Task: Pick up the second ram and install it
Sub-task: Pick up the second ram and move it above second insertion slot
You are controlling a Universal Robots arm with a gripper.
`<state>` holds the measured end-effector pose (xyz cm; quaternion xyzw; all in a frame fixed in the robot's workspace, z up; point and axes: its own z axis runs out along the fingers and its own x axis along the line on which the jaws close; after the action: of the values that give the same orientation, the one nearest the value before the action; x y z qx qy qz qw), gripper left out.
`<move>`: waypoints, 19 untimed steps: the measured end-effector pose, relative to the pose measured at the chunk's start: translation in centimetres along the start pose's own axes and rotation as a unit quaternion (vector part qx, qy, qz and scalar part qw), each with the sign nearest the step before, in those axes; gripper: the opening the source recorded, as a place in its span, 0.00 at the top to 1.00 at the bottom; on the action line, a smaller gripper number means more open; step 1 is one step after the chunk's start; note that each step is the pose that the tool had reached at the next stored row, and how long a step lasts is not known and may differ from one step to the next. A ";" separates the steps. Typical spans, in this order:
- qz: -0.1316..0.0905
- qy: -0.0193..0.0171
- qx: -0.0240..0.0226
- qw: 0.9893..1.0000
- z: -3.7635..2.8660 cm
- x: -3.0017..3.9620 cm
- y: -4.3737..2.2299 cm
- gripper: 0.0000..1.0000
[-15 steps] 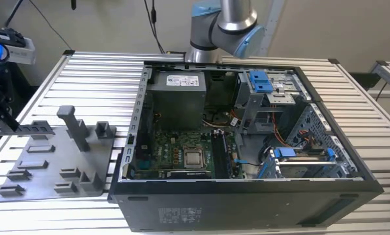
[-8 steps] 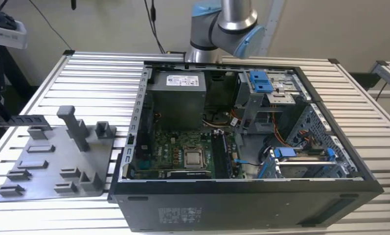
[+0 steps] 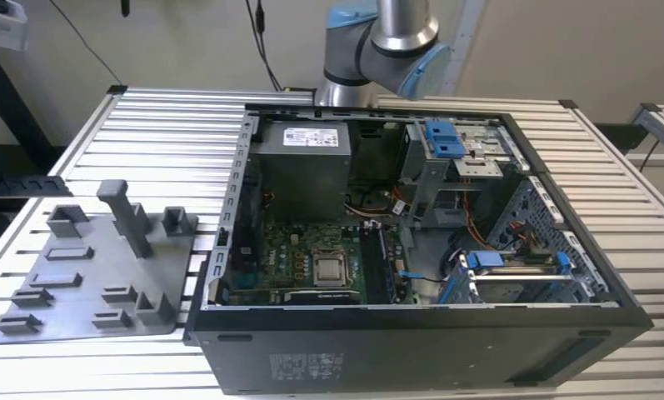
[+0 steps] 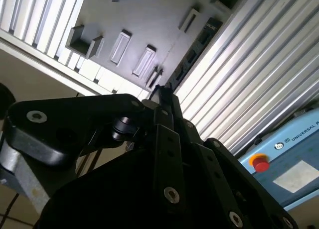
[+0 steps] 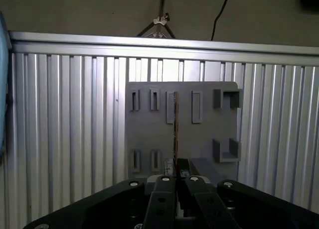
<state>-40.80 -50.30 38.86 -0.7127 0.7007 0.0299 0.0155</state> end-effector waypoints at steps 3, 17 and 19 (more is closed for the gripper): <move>0.000 0.000 0.000 1.000 -0.50 -0.03 0.01 0.86; 0.000 0.000 0.000 1.000 -0.91 -0.05 -0.65 0.86; 0.000 0.000 0.000 1.000 -0.92 -0.03 -1.30 0.86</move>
<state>-39.48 -50.30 39.75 -0.7128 0.7005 0.0301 0.0153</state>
